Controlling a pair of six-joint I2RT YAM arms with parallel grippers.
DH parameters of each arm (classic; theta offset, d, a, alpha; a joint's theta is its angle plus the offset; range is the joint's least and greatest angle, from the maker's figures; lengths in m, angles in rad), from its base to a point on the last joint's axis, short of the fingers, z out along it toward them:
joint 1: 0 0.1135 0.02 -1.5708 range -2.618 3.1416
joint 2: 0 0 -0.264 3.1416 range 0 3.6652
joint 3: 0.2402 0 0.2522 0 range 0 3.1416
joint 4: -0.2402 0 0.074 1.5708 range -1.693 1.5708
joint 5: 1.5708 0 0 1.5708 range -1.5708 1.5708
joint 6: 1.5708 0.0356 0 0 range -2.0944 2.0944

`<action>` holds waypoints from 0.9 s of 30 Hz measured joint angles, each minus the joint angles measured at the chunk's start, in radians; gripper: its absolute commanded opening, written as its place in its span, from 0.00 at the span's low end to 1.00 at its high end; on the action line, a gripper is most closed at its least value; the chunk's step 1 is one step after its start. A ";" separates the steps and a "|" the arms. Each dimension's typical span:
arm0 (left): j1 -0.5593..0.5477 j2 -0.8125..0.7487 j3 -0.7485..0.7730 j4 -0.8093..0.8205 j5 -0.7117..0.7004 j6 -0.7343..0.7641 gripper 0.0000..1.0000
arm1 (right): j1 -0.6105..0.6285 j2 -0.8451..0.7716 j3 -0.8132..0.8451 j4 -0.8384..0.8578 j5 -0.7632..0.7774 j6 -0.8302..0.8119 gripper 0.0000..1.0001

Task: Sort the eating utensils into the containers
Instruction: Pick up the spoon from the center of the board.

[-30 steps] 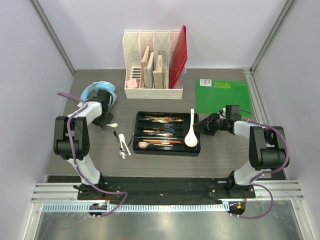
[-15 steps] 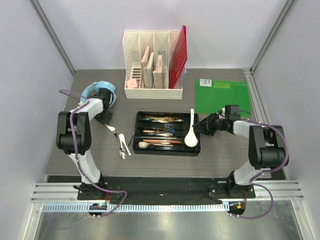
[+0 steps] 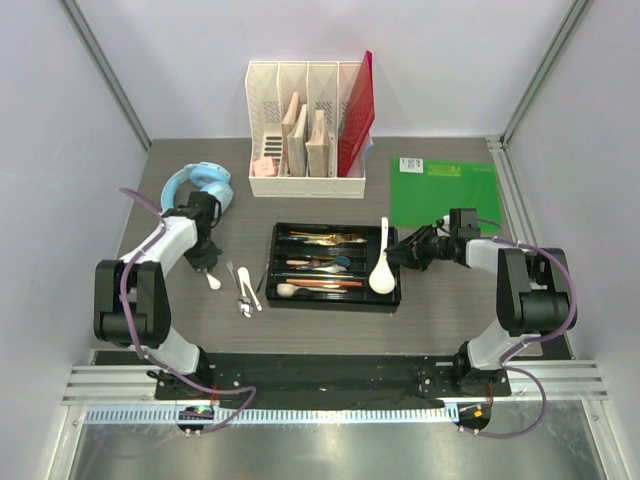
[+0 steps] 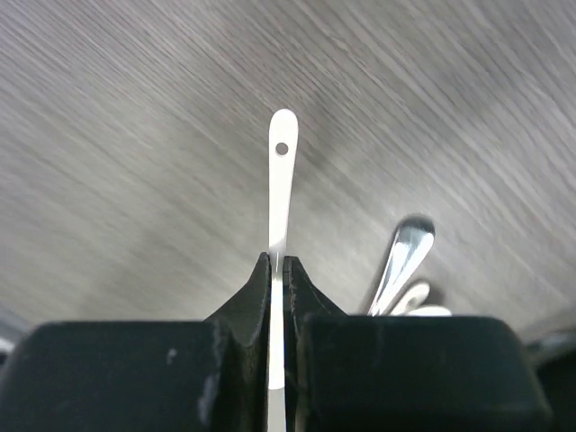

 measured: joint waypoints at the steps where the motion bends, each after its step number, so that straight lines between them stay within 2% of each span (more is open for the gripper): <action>1: -0.007 -0.018 0.009 -0.016 -0.008 0.036 0.00 | 0.000 0.002 0.002 0.000 0.000 0.002 0.32; 6: -0.124 -0.053 0.120 -0.066 -0.108 0.217 0.00 | 0.000 0.010 0.011 0.000 0.001 0.005 0.32; 14: -0.461 -0.046 0.273 -0.002 -0.202 0.511 0.00 | 0.000 0.011 0.017 -0.001 0.014 0.018 0.32; 18: -0.669 0.019 0.281 0.119 -0.265 0.703 0.00 | 0.000 0.001 -0.001 0.023 0.022 0.044 0.32; 22: -0.830 0.120 0.230 0.301 -0.306 0.916 0.00 | 0.000 -0.006 -0.026 0.064 0.019 0.082 0.32; 27: -0.875 0.188 0.130 0.460 -0.298 1.098 0.00 | 0.000 -0.013 -0.029 0.064 0.027 0.097 0.32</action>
